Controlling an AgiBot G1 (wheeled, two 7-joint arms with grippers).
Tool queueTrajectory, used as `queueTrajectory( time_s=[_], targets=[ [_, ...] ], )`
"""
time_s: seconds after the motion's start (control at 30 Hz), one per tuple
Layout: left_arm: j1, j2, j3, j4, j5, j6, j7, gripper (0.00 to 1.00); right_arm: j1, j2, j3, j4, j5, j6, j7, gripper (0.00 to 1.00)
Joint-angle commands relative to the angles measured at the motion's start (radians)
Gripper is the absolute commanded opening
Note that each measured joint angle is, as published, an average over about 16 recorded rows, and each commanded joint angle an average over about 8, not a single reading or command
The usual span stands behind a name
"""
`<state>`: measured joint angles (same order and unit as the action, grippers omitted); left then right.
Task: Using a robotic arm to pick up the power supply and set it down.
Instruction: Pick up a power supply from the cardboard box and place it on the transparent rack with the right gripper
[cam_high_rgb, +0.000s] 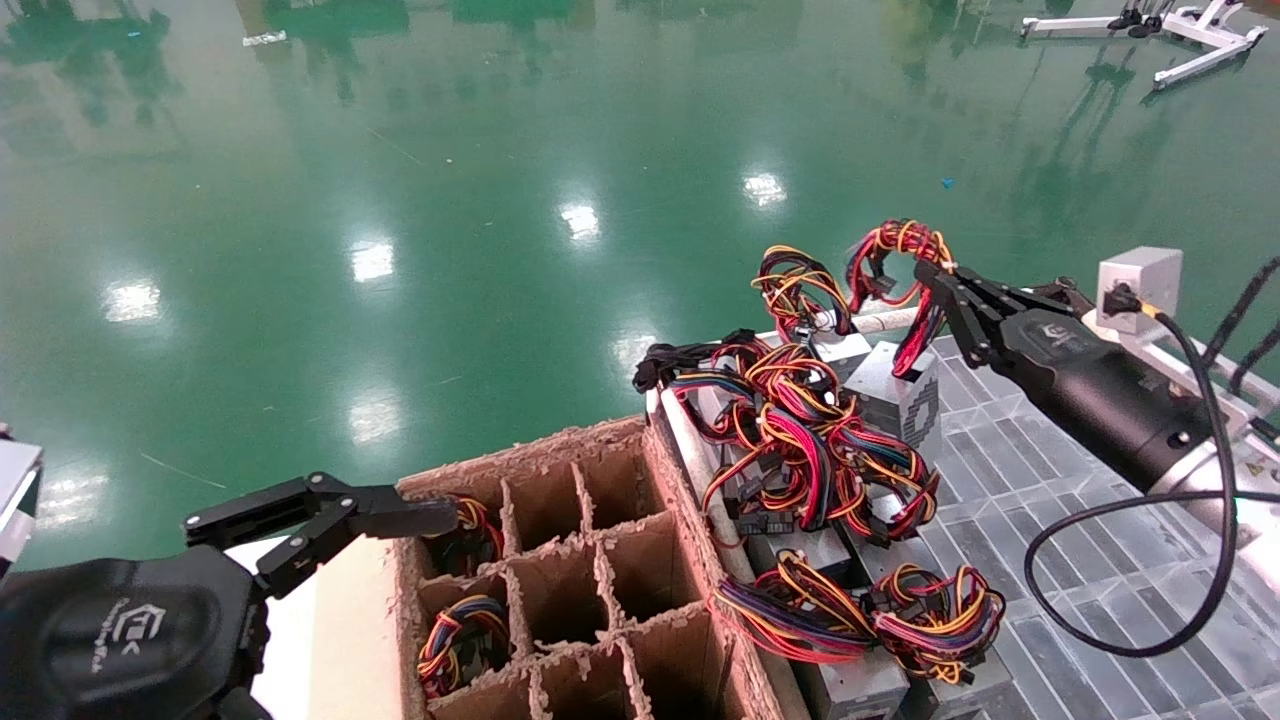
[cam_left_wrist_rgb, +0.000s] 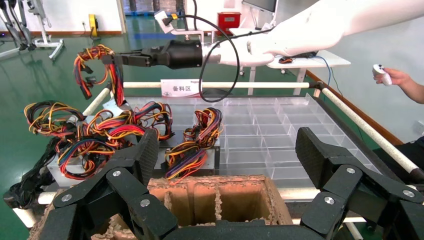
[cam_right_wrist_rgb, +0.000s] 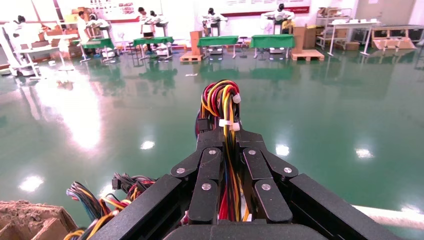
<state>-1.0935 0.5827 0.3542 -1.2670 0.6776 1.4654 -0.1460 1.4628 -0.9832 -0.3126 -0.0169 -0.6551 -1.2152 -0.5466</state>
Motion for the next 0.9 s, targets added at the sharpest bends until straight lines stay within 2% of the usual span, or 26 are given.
queueTrajectory(
  time_s=[0.03,0.43,0.9],
  targets=[
    [0.000,0.000,0.000,0.000,0.000,0.000,0.000,1.00,-0.015,0.002,0.008,-0.003,0.012,-0.006,-0.006,0.00],
    [0.000,0.000,0.000,0.000,0.000,0.000,0.000,1.00,-0.002,0.009,-0.001,0.014,-0.001,0.029,-0.027,0.00],
    [0.000,0.000,0.000,0.000,0.000,0.000,0.000,1.00,0.032,-0.007,-0.016,-0.003,-0.023,0.161,-0.060,0.00]
  ],
)
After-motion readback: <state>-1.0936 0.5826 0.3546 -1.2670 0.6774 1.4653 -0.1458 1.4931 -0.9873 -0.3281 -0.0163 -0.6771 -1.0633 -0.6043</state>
